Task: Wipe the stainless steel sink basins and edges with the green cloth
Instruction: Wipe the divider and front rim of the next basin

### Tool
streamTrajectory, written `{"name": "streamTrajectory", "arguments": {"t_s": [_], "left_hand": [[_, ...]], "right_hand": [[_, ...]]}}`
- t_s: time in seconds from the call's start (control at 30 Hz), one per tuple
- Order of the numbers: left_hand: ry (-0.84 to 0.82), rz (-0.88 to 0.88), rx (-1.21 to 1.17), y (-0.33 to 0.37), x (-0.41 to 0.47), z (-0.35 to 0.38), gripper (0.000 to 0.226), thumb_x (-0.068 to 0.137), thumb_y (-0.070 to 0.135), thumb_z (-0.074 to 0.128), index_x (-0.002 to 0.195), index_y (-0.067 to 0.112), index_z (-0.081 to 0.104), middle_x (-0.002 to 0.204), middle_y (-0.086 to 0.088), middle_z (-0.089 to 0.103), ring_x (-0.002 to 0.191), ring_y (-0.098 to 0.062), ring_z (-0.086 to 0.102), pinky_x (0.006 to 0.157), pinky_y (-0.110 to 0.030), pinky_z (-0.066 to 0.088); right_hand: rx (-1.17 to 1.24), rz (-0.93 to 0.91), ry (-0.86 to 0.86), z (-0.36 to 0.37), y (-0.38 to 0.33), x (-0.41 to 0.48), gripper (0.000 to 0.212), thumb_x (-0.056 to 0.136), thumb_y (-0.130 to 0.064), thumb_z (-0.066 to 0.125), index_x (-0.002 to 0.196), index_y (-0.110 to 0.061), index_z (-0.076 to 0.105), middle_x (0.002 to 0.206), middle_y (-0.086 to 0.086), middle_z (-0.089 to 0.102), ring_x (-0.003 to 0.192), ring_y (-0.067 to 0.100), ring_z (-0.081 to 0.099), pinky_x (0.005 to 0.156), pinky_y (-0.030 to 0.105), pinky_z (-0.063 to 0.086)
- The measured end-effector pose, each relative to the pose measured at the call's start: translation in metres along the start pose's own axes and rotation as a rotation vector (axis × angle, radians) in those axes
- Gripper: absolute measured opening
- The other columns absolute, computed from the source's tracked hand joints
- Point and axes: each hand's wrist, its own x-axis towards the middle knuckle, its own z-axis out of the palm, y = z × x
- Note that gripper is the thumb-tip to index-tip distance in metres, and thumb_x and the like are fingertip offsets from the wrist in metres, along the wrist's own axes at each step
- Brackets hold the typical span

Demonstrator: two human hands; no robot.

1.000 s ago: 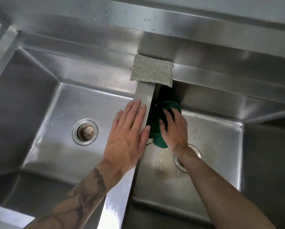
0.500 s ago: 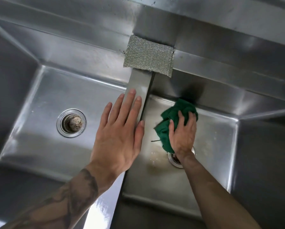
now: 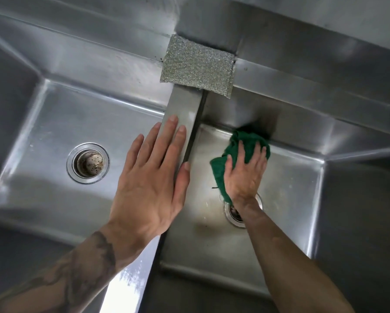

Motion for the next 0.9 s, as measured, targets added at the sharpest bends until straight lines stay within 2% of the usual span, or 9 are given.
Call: {"name": "streamTrajectory", "arguments": {"t_s": [0.1, 0.2, 0.33, 0.47, 0.6, 0.7, 0.8, 0.87, 0.9], "left_hand": [[-0.006, -0.003, -0.011, 0.000, 0.001, 0.000, 0.060, 0.111, 0.037, 0.029, 0.164, 0.010, 0.035, 0.175, -0.007, 0.026, 0.160, -0.028, 0.031, 0.129, -0.050, 0.026], [-0.021, 0.001, -0.008, -0.001, 0.001, 0.000, 0.060, 0.110, 0.036, 0.031, 0.164, 0.010, 0.034, 0.175, -0.007, 0.024, 0.160, -0.028, 0.030, 0.130, -0.049, 0.024], [-0.025, -0.006, 0.010, -0.001, 0.001, -0.001, 0.060, 0.111, 0.037, 0.029, 0.164, 0.011, 0.034, 0.175, -0.006, 0.024, 0.158, -0.029, 0.034, 0.130, -0.049, 0.025], [-0.029, -0.006, 0.003, 0.001, 0.001, -0.002, 0.060, 0.110, 0.036, 0.029, 0.164, 0.010, 0.034, 0.176, -0.006, 0.023, 0.157, -0.030, 0.035, 0.129, -0.050, 0.027], [-0.046, -0.018, -0.003, 0.001, 0.001, -0.003, 0.060, 0.111, 0.037, 0.028, 0.165, 0.012, 0.032, 0.176, -0.005, 0.021, 0.158, -0.030, 0.034, 0.129, -0.050, 0.026], [-0.058, -0.017, -0.006, 0.000, 0.001, -0.002, 0.060, 0.111, 0.037, 0.028, 0.166, 0.012, 0.030, 0.177, -0.005, 0.019, 0.159, -0.030, 0.032, 0.130, -0.049, 0.024], [-0.065, -0.018, 0.003, 0.000, 0.001, -0.003, 0.061, 0.111, 0.038, 0.027, 0.167, 0.013, 0.028, 0.177, -0.005, 0.019, 0.159, -0.029, 0.031, 0.131, -0.049, 0.023], [-0.062, -0.017, 0.016, 0.000, 0.002, -0.003, 0.061, 0.111, 0.038, 0.026, 0.166, 0.012, 0.029, 0.177, -0.005, 0.019, 0.159, -0.028, 0.032, 0.130, -0.049, 0.024], [-0.061, -0.016, 0.014, 0.000, 0.002, -0.004, 0.061, 0.111, 0.038, 0.026, 0.166, 0.012, 0.030, 0.177, -0.005, 0.020, 0.158, -0.029, 0.033, 0.130, -0.049, 0.025]], "right_hand": [[0.060, 0.136, 0.060, 0.006, -0.058, -0.003, 0.054, 0.105, -0.042, 0.044, 0.152, -0.017, 0.051, 0.161, 0.030, 0.036, 0.150, 0.049, 0.030, 0.124, 0.060, 0.023], [0.124, -0.106, -0.011, 0.008, -0.099, -0.014, 0.051, 0.105, -0.037, 0.045, 0.153, -0.019, 0.049, 0.160, 0.027, 0.038, 0.152, 0.045, 0.030, 0.125, 0.058, 0.024], [0.076, -0.385, -0.012, 0.000, -0.040, -0.001, 0.051, 0.106, -0.036, 0.045, 0.153, -0.019, 0.050, 0.159, 0.023, 0.042, 0.151, 0.041, 0.034, 0.124, 0.053, 0.028], [-0.023, -0.220, -0.051, -0.014, 0.028, 0.004, 0.053, 0.108, -0.040, 0.035, 0.155, -0.017, 0.046, 0.159, 0.025, 0.038, 0.151, 0.043, 0.031, 0.123, 0.057, 0.030], [0.058, -0.067, -0.005, -0.009, -0.019, -0.010, 0.052, 0.107, -0.036, 0.041, 0.155, -0.017, 0.047, 0.161, 0.024, 0.037, 0.153, 0.043, 0.028, 0.126, 0.058, 0.024], [0.097, -0.308, -0.096, -0.006, -0.060, -0.041, 0.053, 0.108, -0.036, 0.041, 0.158, -0.019, 0.043, 0.164, 0.021, 0.034, 0.157, 0.040, 0.024, 0.128, 0.055, 0.020], [0.066, -0.529, -0.121, -0.005, -0.040, -0.041, 0.052, 0.109, -0.037, 0.039, 0.158, -0.019, 0.042, 0.164, 0.019, 0.037, 0.156, 0.037, 0.026, 0.127, 0.052, 0.023], [-0.004, -0.554, -0.096, -0.008, -0.010, -0.023, 0.053, 0.110, -0.038, 0.037, 0.158, -0.018, 0.042, 0.164, 0.020, 0.036, 0.156, 0.038, 0.027, 0.125, 0.053, 0.027], [-0.014, -0.482, -0.078, -0.011, 0.003, -0.013, 0.052, 0.109, -0.037, 0.037, 0.158, -0.017, 0.043, 0.164, 0.022, 0.036, 0.154, 0.039, 0.029, 0.124, 0.053, 0.029]]}}
